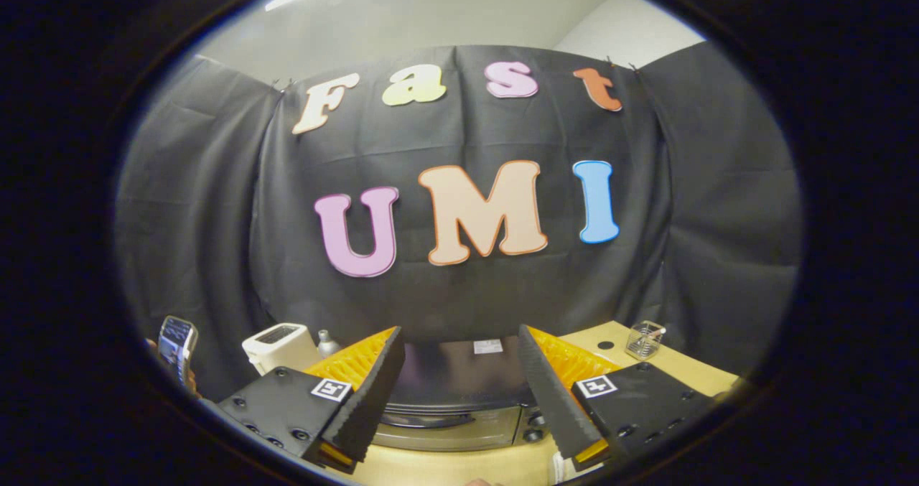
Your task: Open the toaster oven, put the food inside, and close the toaster oven door.
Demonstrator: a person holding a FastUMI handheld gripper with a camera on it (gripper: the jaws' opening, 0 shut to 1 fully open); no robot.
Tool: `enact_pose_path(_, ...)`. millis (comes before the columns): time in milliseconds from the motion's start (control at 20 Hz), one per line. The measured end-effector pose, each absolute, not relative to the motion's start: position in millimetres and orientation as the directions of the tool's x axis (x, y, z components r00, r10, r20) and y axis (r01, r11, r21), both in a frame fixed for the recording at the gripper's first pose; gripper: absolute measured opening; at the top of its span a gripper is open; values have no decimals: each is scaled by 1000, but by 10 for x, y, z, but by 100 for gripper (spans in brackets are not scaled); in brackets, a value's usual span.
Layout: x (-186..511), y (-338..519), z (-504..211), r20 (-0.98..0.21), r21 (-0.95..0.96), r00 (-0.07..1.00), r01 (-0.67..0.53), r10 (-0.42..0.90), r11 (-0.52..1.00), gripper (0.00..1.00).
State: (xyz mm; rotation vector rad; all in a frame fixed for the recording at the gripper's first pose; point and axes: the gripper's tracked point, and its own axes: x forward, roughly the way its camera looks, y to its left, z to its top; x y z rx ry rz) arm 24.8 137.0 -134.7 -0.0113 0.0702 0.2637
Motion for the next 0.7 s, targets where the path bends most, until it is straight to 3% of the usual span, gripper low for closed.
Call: enact_pose_path(700, 510, 1692, -2783, -260, -32, 928, -284, 266, 958, 98)
